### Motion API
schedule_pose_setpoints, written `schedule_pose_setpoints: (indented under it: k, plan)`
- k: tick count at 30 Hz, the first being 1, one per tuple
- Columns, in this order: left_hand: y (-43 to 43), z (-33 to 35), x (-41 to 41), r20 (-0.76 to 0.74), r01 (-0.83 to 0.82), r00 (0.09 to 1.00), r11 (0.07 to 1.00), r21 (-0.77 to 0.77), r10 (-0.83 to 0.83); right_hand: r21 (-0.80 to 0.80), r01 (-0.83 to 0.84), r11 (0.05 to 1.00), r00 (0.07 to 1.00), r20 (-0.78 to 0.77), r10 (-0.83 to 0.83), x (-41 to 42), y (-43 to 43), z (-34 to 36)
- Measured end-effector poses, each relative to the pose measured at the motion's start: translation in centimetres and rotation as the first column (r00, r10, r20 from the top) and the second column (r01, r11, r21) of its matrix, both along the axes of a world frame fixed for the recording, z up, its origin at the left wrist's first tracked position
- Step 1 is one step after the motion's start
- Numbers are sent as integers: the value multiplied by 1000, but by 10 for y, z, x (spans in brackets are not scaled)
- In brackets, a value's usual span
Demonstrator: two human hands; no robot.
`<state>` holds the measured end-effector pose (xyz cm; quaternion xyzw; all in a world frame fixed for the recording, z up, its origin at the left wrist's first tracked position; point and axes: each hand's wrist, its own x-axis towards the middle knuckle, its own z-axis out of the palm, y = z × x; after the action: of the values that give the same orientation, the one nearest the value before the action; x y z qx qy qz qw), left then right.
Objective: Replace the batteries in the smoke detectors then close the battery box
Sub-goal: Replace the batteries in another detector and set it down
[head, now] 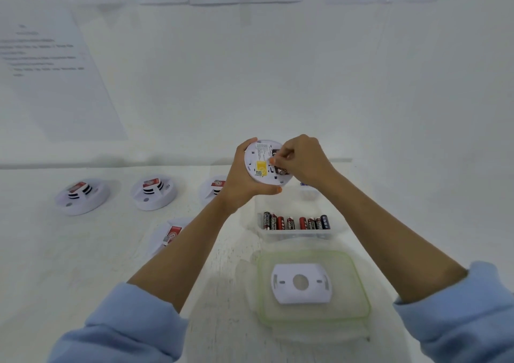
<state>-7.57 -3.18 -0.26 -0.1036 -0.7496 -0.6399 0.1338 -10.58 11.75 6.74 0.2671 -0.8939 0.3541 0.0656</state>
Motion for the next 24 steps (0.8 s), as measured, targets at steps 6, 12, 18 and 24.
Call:
schedule_pose_setpoints:
  k: [6,12,18,24]
  plan:
    - [-4,0,6,41,3,999,1000,-8,-3,64,-199,978,980,31,197,-6,22,-2]
    - [1,7,8,58,49,997,999,-2,-49,-332,-228,915,856,380,351,-11,30,-2]
    - [1,12,2,50,39,998,998,-39,-37,-414,-212,885,844,379,379,-23,21,-13]
    - [-7,16,-13,42,-33,999,999,-7,33,-492,-94,866,872,379,310,-43,18,-11]
